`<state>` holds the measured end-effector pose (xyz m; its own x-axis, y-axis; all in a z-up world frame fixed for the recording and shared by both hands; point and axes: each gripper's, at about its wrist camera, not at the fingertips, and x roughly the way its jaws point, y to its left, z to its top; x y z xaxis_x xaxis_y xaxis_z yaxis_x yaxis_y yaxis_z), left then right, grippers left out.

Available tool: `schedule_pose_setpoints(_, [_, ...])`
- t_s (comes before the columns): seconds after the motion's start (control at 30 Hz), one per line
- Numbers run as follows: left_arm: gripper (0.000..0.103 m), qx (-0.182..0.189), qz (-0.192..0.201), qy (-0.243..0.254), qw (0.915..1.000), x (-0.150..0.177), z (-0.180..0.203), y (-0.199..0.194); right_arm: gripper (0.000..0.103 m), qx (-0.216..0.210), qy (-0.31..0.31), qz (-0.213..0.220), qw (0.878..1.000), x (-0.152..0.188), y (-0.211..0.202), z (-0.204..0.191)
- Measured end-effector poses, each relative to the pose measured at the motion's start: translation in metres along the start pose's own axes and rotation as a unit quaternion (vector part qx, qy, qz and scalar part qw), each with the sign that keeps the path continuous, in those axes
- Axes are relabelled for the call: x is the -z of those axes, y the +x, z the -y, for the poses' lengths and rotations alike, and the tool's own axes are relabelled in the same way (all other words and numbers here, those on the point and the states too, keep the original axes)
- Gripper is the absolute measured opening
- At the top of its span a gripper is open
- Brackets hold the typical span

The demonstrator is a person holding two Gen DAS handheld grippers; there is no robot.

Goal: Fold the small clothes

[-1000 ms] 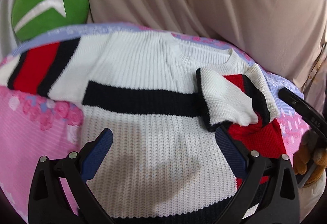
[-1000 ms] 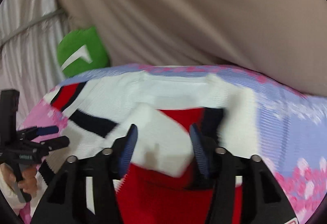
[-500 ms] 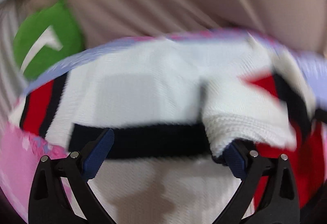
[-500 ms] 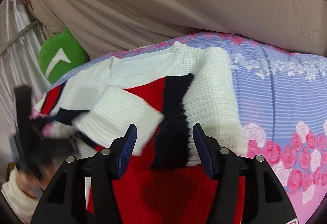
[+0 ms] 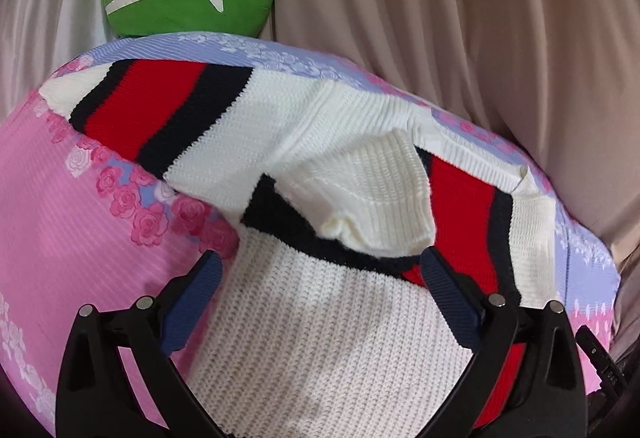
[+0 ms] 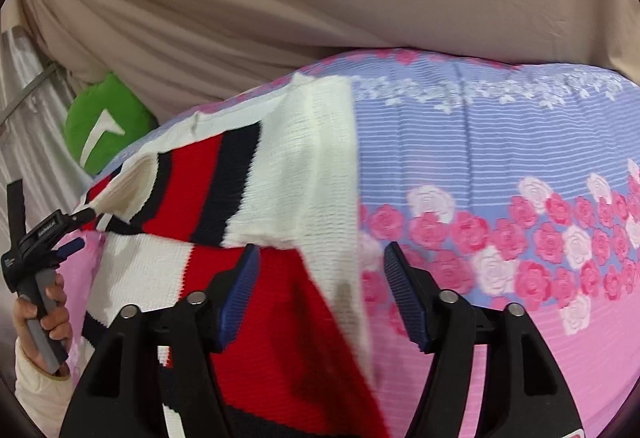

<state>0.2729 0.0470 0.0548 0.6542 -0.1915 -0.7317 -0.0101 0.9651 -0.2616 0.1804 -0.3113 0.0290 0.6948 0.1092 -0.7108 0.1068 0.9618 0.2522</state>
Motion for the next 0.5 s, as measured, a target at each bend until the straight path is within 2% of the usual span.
schedule_pose_setpoints(0.03, [0.098,-0.006,-0.003,0.009,0.9999,0.002,0.002,0.006,0.065,0.008,-0.020,-0.004,1.000,0.001,0.007,-0.009])
schedule_pose_setpoints(0.1, [0.098,-0.021,-0.015,0.015,0.9996,0.005,0.002,0.020,0.065,0.059,-0.085,-0.015,0.995,0.006,0.027,-0.032])
schedule_pose_setpoints(0.17, [0.098,-0.031,-0.030,0.019,0.9989,0.008,-0.001,0.033,0.064,0.120,-0.151,-0.028,0.981,0.008,0.051,-0.049])
schedule_pose_setpoints(0.2, [0.098,-0.030,-0.032,0.022,0.9988,0.008,0.000,0.037,0.051,0.144,-0.170,-0.025,0.975,0.004,0.059,-0.053])
schedule_pose_setpoints(0.23, [0.098,-0.030,-0.032,0.027,0.9987,0.006,0.000,0.041,0.028,0.159,-0.171,-0.017,0.972,-0.002,0.062,-0.050])
schedule_pose_setpoints(0.27, [0.098,-0.033,-0.031,0.033,0.9984,0.003,0.002,0.043,0.022,0.152,-0.149,-0.010,0.977,-0.012,0.061,-0.040])
schedule_pose_setpoints(0.33, [0.098,-0.036,-0.022,0.039,0.9984,-0.004,0.005,0.047,0.015,0.136,-0.044,0.014,0.990,-0.033,0.044,0.007])
schedule_pose_setpoints(0.4, [0.098,-0.035,-0.016,0.046,0.9982,-0.008,0.006,0.051,0.015,0.146,0.051,0.033,0.987,-0.035,0.027,0.058])
schedule_pose_setpoints(0.43, [0.098,-0.037,-0.016,0.048,0.9980,-0.009,0.006,0.052,0.015,0.149,0.095,0.029,0.984,-0.030,0.021,0.085])
schedule_pose_setpoints(0.5, [0.098,-0.012,-0.017,0.049,0.9986,-0.006,0.003,0.049,0.016,0.138,0.119,0.018,0.983,-0.019,0.013,0.109])
